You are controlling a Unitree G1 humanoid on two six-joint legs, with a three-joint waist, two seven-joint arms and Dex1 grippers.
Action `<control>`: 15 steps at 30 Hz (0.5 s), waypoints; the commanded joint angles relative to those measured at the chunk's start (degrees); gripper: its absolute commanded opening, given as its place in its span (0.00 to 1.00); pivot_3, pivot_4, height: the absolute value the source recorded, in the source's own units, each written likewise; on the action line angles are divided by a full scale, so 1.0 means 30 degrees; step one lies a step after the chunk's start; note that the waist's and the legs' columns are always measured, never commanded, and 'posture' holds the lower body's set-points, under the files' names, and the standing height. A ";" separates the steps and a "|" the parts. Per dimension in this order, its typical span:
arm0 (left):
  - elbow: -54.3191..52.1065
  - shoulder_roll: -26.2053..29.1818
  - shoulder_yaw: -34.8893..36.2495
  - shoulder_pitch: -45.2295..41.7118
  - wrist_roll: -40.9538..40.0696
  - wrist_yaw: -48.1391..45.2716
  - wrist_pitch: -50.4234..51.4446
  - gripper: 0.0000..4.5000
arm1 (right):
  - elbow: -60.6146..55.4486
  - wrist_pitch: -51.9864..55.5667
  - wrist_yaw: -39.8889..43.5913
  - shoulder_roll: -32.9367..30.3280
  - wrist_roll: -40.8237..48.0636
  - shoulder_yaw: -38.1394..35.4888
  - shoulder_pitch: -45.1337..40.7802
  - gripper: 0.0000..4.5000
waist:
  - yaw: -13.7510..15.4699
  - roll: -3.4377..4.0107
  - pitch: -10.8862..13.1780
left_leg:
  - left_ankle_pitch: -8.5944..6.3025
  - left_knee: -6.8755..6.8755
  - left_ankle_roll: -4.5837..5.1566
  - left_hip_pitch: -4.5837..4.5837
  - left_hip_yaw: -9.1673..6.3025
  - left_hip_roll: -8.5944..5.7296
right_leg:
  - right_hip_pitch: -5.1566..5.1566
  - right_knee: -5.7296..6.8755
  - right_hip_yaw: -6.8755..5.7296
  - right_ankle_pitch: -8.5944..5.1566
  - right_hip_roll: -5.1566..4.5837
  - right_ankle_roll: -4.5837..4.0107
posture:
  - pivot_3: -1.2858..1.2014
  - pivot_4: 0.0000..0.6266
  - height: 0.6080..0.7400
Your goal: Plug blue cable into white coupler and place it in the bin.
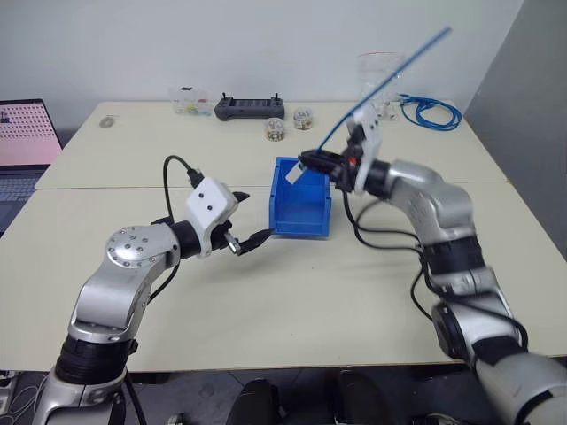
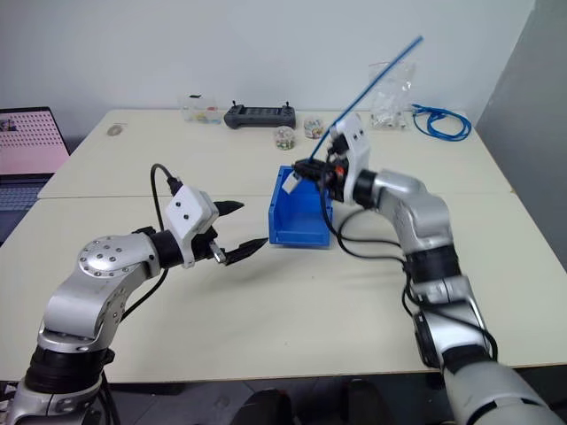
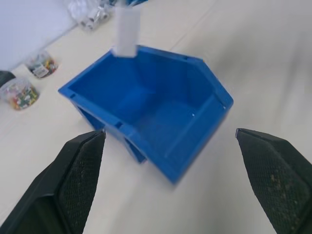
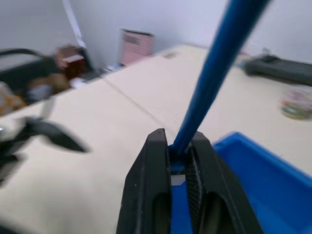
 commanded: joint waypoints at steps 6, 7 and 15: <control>0.0329 -0.0044 -0.0356 -0.1100 0.0013 0.0473 0.0245 1.00 | 0.8408 -0.3643 0.1789 -0.2438 -0.2632 -0.0200 -0.4275 0.63 | 0.0174 -0.0022 0.0028 | 0.0037 0.0058 -0.0065 -0.0355 0.0022 -0.0030 | -0.0271 -0.0038 0.0002 0.0002 -0.0059 0.0001 | 0.52 0.24 1.00; 0.0356 -0.0040 -0.0246 -0.1144 -0.0060 0.0574 0.0411 1.00 | 0.8485 -0.3813 0.1932 -0.2812 -0.2692 -0.0310 -0.4278 0.70 | 0.0182 -0.0024 0.0029 | 0.0038 0.0056 -0.0066 -0.0359 0.0029 -0.0036 | -0.0270 -0.0053 0.0005 0.0002 -0.0066 0.0002 | 0.52 0.24 1.00; 0.0780 0.0260 0.0813 -0.1435 -0.0425 0.1437 0.1456 1.00 | 0.0288 -0.2044 0.5445 -0.6462 -0.2078 -0.0112 0.0732 0.99 | 0.0131 -0.0025 0.0031 | 0.0004 0.0045 -0.0006 -0.0341 0.0013 -0.0018 | -0.0267 -0.0023 -0.0012 0.0001 -0.0053 0.0006 | 0.52 0.24 1.00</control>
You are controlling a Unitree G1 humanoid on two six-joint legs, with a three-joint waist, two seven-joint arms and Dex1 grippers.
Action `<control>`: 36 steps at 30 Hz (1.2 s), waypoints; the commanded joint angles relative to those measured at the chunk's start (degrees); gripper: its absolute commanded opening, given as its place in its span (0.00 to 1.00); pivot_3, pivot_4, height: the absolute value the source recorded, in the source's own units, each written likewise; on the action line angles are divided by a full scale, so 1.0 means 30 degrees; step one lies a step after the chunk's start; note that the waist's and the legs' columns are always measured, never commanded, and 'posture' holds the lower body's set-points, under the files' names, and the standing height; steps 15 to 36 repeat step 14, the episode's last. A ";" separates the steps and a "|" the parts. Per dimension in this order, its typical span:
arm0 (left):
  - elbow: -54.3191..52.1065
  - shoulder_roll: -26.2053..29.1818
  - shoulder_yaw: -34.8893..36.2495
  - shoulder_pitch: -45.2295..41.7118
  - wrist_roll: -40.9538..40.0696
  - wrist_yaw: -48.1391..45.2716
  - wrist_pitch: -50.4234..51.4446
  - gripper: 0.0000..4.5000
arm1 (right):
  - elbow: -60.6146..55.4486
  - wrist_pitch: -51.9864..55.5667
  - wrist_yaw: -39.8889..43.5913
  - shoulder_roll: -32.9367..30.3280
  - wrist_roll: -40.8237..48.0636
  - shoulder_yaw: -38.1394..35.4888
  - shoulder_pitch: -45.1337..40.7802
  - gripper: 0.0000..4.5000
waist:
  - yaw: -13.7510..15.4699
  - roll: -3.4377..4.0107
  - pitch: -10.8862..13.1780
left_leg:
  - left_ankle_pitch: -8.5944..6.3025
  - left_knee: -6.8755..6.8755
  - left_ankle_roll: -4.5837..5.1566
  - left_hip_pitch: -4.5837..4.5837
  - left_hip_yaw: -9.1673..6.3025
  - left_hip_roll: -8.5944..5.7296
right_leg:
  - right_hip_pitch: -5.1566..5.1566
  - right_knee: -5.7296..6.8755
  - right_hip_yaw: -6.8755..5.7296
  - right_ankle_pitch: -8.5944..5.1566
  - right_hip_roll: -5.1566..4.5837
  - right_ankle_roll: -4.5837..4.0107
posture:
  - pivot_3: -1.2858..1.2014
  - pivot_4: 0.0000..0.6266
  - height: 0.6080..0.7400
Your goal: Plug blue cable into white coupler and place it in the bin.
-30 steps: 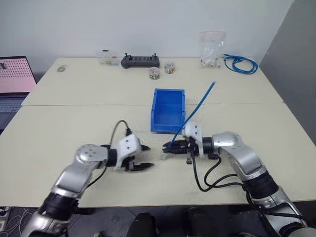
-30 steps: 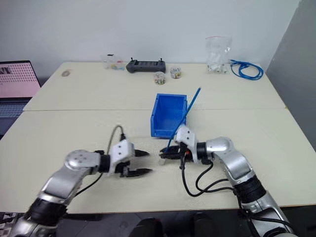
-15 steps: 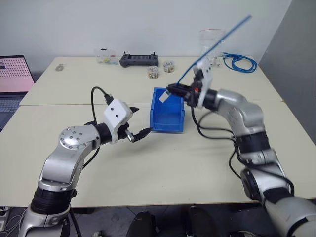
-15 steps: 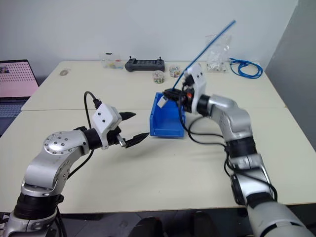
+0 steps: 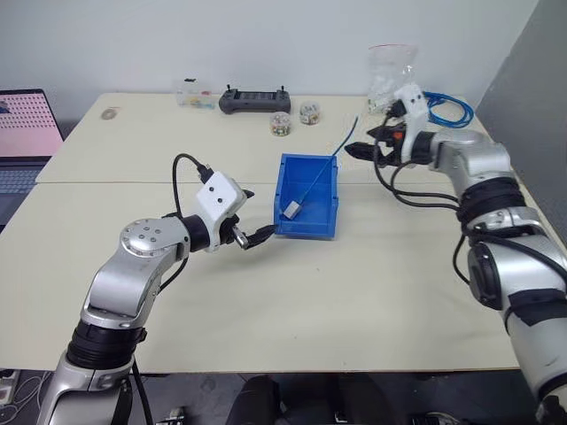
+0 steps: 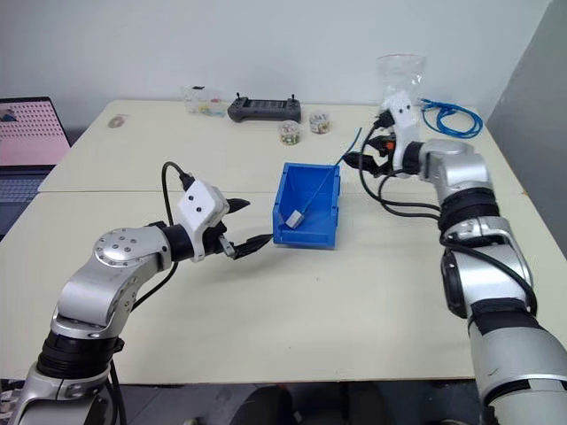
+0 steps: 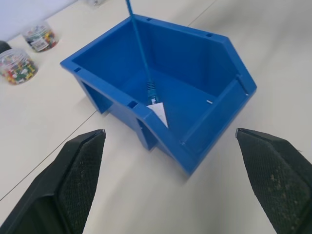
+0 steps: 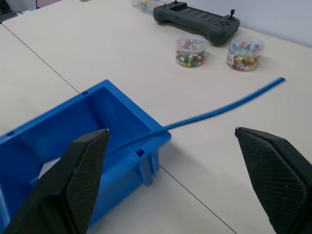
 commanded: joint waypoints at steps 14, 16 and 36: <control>0.1268 0.1811 0.4110 0.1957 -0.1776 -0.1184 -0.0633 1.00 | -1.9973 0.5952 0.1143 -0.3602 0.5653 -0.2604 1.2711 0.99 | -0.0039 0.0006 0.0033 | 0.0030 0.0037 -0.0004 0.0125 -0.0031 -0.0005 | 0.0113 0.0032 -0.0004 0.0025 0.0020 0.0040 | 0.52 0.24 1.00; 0.1268 0.1811 0.4110 0.1957 -0.1776 -0.1184 -0.0633 1.00 | -1.9973 0.5952 0.1143 -0.3602 0.5653 -0.2604 1.2711 0.99 | -0.0039 0.0006 0.0033 | 0.0030 0.0037 -0.0004 0.0125 -0.0031 -0.0005 | 0.0113 0.0032 -0.0004 0.0025 0.0020 0.0040 | 0.52 0.24 1.00; 0.1268 0.1811 0.4110 0.1957 -0.1776 -0.1184 -0.0633 1.00 | -1.9973 0.5952 0.1143 -0.3602 0.5653 -0.2604 1.2711 0.99 | -0.0039 0.0006 0.0033 | 0.0030 0.0037 -0.0004 0.0125 -0.0031 -0.0005 | 0.0113 0.0032 -0.0004 0.0025 0.0020 0.0040 | 0.52 0.24 1.00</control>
